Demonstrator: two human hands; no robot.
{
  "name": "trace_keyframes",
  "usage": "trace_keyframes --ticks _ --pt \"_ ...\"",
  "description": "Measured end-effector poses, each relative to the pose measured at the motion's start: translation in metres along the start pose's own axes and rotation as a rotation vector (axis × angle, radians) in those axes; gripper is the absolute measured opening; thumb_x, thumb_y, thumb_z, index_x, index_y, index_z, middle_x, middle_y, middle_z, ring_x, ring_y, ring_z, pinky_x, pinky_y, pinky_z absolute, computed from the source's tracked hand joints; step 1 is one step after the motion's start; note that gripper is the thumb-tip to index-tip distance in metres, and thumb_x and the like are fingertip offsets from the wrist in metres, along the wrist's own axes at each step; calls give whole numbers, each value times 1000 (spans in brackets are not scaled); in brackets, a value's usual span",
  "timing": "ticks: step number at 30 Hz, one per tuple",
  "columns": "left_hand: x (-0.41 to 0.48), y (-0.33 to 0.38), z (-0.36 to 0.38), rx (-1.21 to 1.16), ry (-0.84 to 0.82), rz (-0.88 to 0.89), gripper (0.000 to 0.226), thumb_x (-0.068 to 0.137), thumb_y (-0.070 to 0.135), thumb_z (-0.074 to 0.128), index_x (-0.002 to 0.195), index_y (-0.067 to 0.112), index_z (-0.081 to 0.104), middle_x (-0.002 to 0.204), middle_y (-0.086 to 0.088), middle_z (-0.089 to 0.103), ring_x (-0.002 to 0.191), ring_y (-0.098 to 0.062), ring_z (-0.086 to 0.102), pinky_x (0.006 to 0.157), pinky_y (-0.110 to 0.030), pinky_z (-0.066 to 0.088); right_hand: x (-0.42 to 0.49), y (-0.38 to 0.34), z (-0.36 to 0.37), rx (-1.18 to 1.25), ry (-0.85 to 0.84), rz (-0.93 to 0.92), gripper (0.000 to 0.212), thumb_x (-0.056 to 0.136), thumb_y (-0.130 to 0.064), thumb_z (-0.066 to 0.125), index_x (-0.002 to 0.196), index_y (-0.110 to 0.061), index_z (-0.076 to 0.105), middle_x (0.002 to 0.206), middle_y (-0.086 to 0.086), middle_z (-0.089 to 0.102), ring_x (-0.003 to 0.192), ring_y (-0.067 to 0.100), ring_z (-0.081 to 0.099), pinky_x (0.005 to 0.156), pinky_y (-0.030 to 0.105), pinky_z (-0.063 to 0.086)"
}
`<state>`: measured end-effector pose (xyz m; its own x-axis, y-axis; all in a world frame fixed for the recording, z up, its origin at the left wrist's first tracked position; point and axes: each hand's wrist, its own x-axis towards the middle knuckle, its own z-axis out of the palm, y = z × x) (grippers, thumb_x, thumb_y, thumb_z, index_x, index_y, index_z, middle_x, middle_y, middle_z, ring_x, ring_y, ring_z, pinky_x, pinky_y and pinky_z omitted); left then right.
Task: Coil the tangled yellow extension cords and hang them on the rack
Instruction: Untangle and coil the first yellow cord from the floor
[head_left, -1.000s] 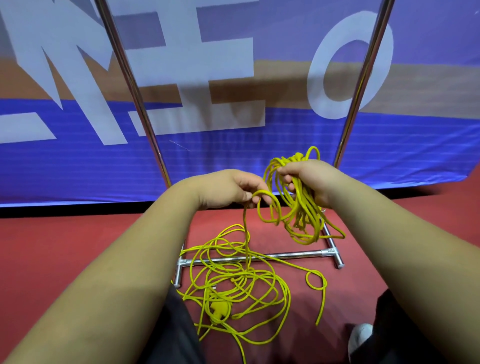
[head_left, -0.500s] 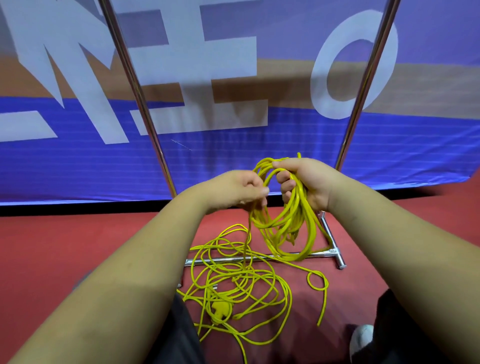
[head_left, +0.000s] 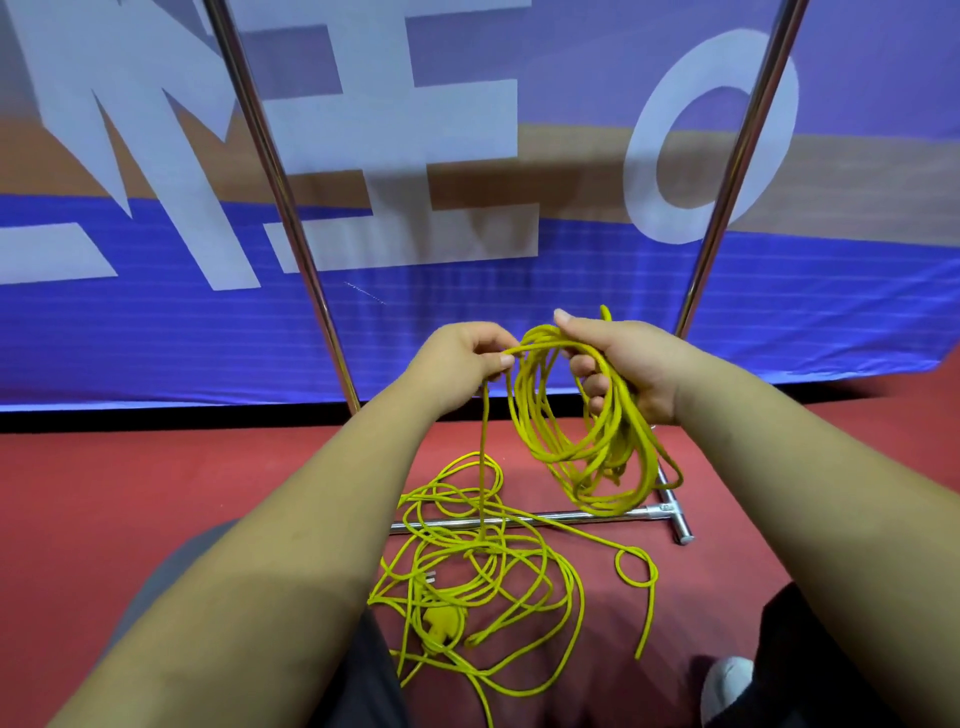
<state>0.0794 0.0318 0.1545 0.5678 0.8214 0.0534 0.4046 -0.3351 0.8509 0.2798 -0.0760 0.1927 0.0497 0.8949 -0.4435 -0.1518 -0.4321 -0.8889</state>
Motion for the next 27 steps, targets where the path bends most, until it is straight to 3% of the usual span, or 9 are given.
trace_keyframes --ticks 4,8,10,13,15,18,22,24,27 --pt "-2 15 -3 184 38 200 18 90 12 76 96 28 82 87 3 63 77 -10 62 76 -34 55 -6 3 1 -112 -27 38 52 96 -67 60 84 -17 68 67 -4 60 49 11 52 50 28 50" --pt "-8 39 4 444 28 451 15 89 23 73 100 26 82 87 -1 63 83 -19 63 76 -43 53 -5 4 3 -53 -63 23 40 95 -60 67 93 -21 73 70 -5 61 49 8 51 50 26 50" --pt "-12 47 7 404 74 493 13 88 23 72 99 23 80 87 2 64 83 -17 64 78 -41 53 -2 3 2 -5 -87 21 36 88 -58 72 98 -23 74 70 -7 60 47 5 48 48 25 48" --pt "-14 49 10 192 117 313 16 88 12 73 101 21 72 87 2 70 77 -11 66 75 -31 56 1 1 0 84 -122 24 37 84 -49 76 105 -20 68 59 -11 44 40 2 39 43 21 40" --pt "-12 42 8 80 74 195 19 85 13 79 100 19 68 87 -3 71 71 -9 63 73 -34 56 1 -2 1 82 -141 23 21 94 -39 73 98 -19 66 54 -12 35 38 1 33 41 19 35" --pt "-10 22 2 8 -67 38 37 79 26 89 99 14 61 93 -16 69 77 -30 72 74 -45 63 3 -3 0 90 -98 14 21 102 -23 66 80 -23 63 53 -12 32 37 3 29 41 21 32" --pt "-9 -19 7 241 -303 -212 42 83 26 88 105 10 57 88 -12 71 84 -28 76 73 -53 64 3 -5 -7 167 -66 -17 19 103 -16 60 85 -21 62 53 -12 31 36 3 28 41 22 31" --pt "-8 -40 18 365 -448 -334 51 87 30 84 125 11 56 105 -13 74 87 -26 73 80 -48 64 3 -5 -8 180 -78 -38 22 104 -16 58 83 -22 59 53 -13 31 37 4 28 42 22 29" --pt "-6 -58 38 521 -654 -269 66 97 35 71 155 24 42 138 0 63 110 -26 66 85 -34 53 3 -4 -6 197 -113 -61 32 105 -17 58 73 -24 61 52 -13 31 37 3 28 43 22 27"
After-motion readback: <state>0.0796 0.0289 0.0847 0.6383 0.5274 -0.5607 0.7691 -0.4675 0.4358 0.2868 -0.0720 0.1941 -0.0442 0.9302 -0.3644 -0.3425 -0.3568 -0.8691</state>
